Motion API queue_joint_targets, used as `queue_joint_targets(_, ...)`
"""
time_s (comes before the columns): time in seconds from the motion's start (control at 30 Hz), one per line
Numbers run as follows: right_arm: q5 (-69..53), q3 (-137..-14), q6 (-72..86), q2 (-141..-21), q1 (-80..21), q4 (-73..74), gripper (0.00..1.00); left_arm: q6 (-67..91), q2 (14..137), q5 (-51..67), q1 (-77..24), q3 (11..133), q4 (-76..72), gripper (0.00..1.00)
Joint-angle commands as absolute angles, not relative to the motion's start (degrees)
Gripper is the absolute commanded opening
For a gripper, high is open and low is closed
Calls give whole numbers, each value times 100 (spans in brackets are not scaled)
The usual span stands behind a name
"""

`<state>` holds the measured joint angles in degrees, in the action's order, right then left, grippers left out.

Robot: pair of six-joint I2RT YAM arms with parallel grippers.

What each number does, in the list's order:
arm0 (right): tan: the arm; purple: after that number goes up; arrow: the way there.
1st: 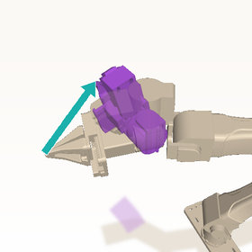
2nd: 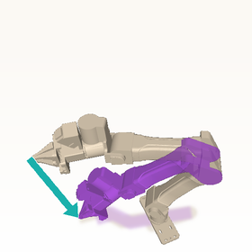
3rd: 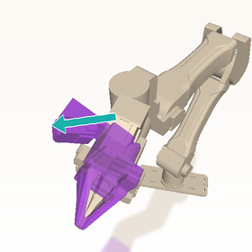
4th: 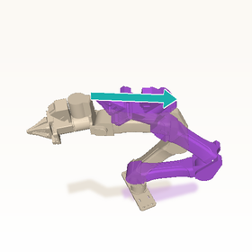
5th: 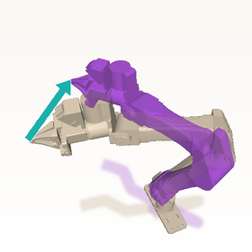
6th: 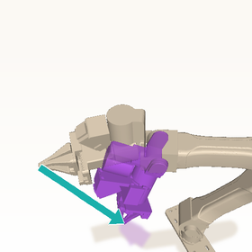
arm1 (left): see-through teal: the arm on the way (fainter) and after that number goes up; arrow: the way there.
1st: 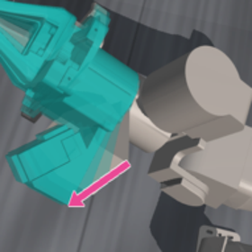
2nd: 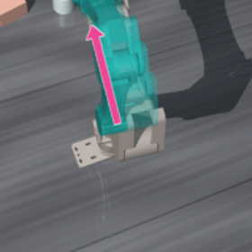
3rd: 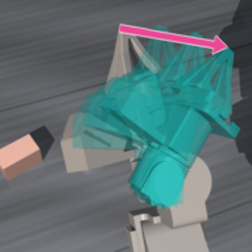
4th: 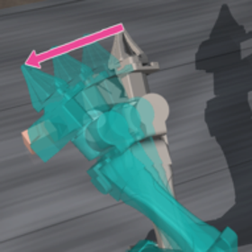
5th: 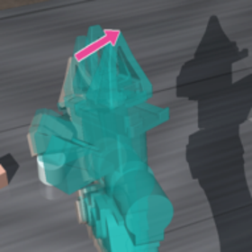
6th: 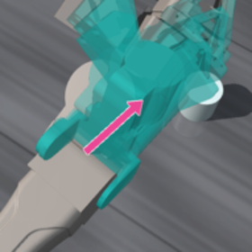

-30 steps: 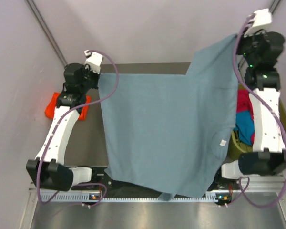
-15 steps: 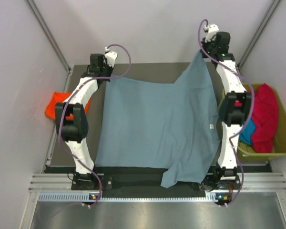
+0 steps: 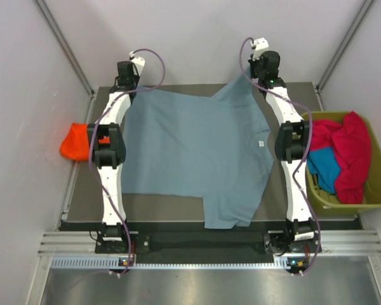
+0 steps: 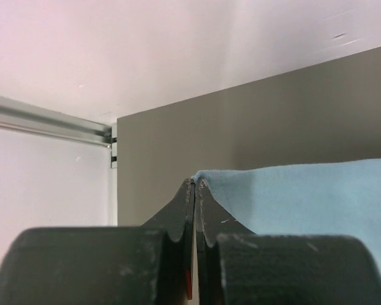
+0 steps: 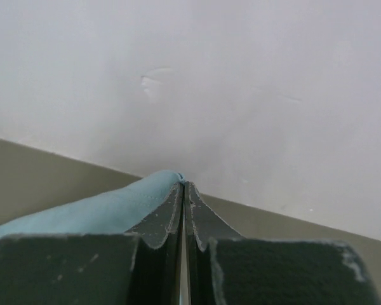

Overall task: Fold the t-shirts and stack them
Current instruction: Flatten the tshirt out

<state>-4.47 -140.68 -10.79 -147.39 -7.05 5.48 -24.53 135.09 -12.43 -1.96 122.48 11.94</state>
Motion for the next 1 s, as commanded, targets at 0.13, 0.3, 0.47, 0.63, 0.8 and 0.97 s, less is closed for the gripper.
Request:
queue_joint_targets(0.13,278,-14396,-1204,-15029,-712,-676,0,-2663,14080,-1380,-123,12850,739,0)
queue_joint_targets(0.3,484,-14537,-1608,-15266,-966,-1107,0,-2558,14116,-1468,-123,12815,782,0)
queue_joint_targets(0.47,501,-14449,-1407,-15284,-1028,-1038,0,-2505,14001,-1538,-123,12674,668,0)
queue_joint_targets(0.63,440,-14370,-1301,-15214,-1011,-923,0,-2373,13896,-1477,-114,12568,703,0)
queue_joint_targets(0.8,448,-14510,-1450,-15336,-836,-1055,0,-2566,13939,-1529,-88,12708,449,0)
queue_joint_targets(0.97,422,-14915,-1591,-15627,-730,-1309,0,-2654,14229,-1573,-53,13245,677,0)
